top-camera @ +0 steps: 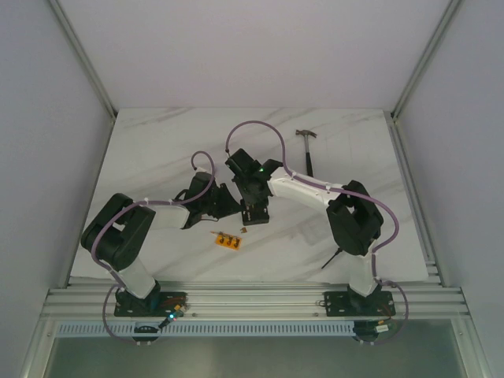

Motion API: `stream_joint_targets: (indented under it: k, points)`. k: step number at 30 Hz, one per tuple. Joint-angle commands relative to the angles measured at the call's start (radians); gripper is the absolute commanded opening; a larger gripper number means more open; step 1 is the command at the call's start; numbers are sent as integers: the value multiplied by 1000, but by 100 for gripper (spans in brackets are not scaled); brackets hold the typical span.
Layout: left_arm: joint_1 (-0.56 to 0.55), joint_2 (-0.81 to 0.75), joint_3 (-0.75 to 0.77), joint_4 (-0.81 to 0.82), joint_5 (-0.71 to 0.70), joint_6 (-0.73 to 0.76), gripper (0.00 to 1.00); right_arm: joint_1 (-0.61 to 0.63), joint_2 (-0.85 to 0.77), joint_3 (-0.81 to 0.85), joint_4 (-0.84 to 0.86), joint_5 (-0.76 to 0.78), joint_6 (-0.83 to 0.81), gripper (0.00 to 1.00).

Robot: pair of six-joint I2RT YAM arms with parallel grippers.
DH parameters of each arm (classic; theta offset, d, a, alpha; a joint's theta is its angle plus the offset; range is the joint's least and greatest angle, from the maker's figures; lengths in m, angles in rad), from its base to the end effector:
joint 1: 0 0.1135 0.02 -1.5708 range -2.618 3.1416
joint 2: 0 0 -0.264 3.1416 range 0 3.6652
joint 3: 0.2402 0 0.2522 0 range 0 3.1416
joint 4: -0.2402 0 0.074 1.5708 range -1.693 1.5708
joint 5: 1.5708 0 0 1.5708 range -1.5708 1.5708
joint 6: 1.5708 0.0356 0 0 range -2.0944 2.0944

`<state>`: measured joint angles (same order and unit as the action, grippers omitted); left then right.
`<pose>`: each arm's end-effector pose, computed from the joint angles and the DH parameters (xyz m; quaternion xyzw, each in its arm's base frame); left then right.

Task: Snap on the fuse box
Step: Install the fuse at the fuse box base.

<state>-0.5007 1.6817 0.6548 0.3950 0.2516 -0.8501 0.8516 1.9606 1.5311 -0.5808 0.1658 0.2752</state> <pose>0.2719 -0.1589 0.1332 -0.0979 0.8812 -0.3679 0.2803 0.2851 0.3166 0.2178 -0.2502 0.9247 0.0799 0.2755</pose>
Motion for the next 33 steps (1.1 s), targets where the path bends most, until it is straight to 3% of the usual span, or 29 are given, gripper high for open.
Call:
stream_joint_targets:
  k: [1, 15, 28, 33]
  points:
    - [-8, 12, -22, -96, -34, 34, 37, -3, -15, -29, 4, 24, 39, 19]
    - [-15, 23, -20, -95, -31, 27, 37, -11, 47, -51, -37, 1, 68, 0]
    - [-17, 44, -18, -93, -32, 22, 37, -10, 154, -64, -66, -30, 31, 0]
    - [-18, 45, -17, -93, -36, 21, 37, -2, 122, -62, -51, -19, 12, 0]
